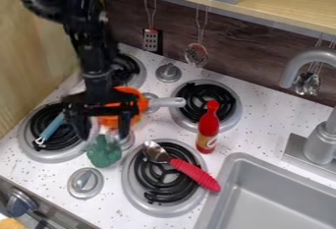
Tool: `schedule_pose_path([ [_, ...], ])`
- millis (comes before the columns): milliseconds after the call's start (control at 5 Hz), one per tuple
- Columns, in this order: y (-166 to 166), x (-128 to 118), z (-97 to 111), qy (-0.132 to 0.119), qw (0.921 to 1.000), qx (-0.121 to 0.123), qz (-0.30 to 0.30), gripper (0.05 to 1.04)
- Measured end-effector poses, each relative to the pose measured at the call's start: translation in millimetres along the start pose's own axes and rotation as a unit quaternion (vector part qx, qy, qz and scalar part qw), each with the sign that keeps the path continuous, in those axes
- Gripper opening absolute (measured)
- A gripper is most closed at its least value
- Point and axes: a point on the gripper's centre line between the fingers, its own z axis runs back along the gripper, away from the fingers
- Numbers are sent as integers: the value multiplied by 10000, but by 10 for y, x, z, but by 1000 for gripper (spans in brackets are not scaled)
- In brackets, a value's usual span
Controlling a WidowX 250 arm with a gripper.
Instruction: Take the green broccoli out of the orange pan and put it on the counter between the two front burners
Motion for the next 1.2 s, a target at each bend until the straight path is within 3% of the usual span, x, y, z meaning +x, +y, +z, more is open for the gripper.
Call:
schedule_pose_path([
  [200, -23, 73, 24, -219, 9995, 130, -184, 999],
  [400, -177, 174, 28, -372, 9981, 431, -249, 999],
  [600, -320, 213, 52, -717, 9938, 610, -586, 999],
  [800, -486, 203, 27, -880, 9889, 358, -1142, 998],
  [1000, -685, 117, -3, -909, 9789, 69, -1828, 999],
  [1200, -808, 32, 48, -839, 9760, -200, -2000, 998],
])
